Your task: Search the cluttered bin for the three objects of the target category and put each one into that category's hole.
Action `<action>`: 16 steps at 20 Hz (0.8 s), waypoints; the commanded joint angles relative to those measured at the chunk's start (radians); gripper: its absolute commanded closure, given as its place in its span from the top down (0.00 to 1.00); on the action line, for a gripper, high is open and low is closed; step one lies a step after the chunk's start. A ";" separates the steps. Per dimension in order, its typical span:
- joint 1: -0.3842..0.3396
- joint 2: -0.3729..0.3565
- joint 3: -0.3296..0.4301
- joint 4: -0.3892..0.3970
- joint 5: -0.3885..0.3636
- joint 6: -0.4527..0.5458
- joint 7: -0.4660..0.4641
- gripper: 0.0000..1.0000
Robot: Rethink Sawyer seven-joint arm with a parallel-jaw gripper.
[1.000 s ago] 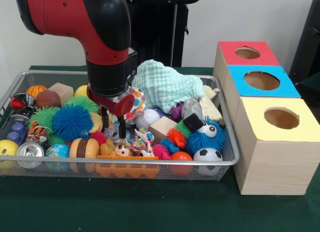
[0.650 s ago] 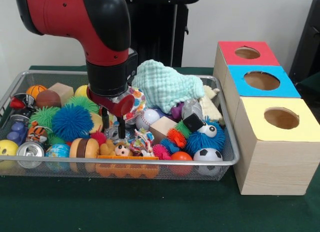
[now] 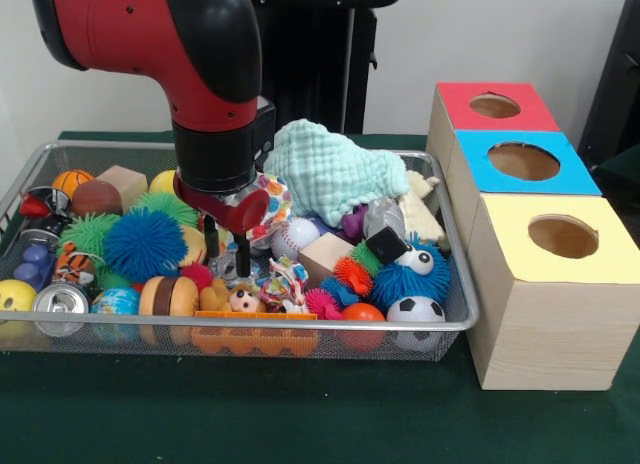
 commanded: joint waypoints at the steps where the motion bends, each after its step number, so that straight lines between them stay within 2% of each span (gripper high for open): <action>1: -0.011 0.155 0.023 -0.055 -0.074 -0.090 -0.019 0.00; 9: -0.022 0.147 0.028 -0.054 -0.077 -0.067 -0.039 0.00; 16: -0.061 0.082 0.049 -0.036 -0.064 0.065 -0.114 0.00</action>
